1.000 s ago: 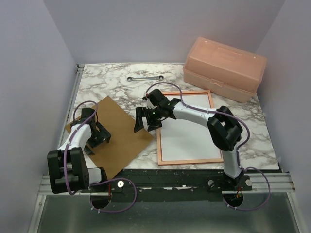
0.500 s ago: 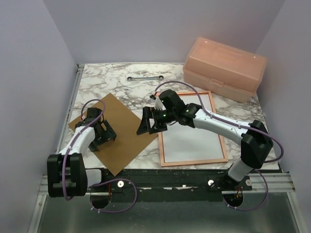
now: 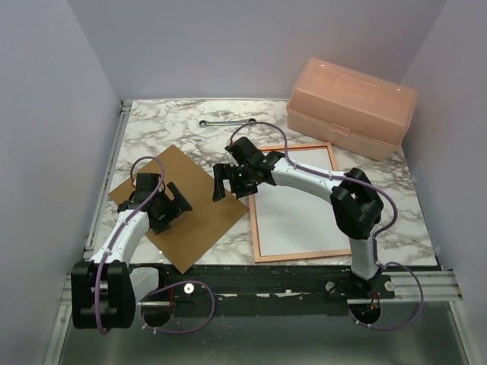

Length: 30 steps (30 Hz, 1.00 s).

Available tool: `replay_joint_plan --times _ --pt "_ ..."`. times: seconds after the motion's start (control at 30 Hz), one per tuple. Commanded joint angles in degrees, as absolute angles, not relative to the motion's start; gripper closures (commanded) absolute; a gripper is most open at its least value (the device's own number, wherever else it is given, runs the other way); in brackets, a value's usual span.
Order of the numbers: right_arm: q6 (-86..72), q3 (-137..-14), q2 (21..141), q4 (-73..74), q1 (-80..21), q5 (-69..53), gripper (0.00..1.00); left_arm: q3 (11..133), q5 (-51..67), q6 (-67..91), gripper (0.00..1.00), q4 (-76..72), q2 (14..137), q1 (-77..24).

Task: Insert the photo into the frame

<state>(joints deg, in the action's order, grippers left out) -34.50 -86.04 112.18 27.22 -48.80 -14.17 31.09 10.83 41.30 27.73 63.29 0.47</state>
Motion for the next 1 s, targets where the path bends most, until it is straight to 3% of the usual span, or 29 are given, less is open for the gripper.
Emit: replay_joint_plan --times 0.0,0.2,0.5,0.97 --pt "-31.5 -93.3 117.6 30.8 -46.6 -10.0 0.02 33.3 -1.8 46.2 0.01 40.0 60.0 0.2" --pt "-30.4 -98.5 125.3 34.0 -45.4 -10.7 0.02 33.9 -7.7 49.7 0.01 45.4 62.1 0.2" --pt "-30.6 -97.0 129.3 32.6 -45.4 -17.4 0.02 36.2 -12.6 52.4 0.01 49.6 72.8 0.4" --pt "-37.1 -87.3 119.4 19.9 -45.4 -36.3 0.03 30.4 7.3 42.7 0.01 30.9 64.5 0.4"
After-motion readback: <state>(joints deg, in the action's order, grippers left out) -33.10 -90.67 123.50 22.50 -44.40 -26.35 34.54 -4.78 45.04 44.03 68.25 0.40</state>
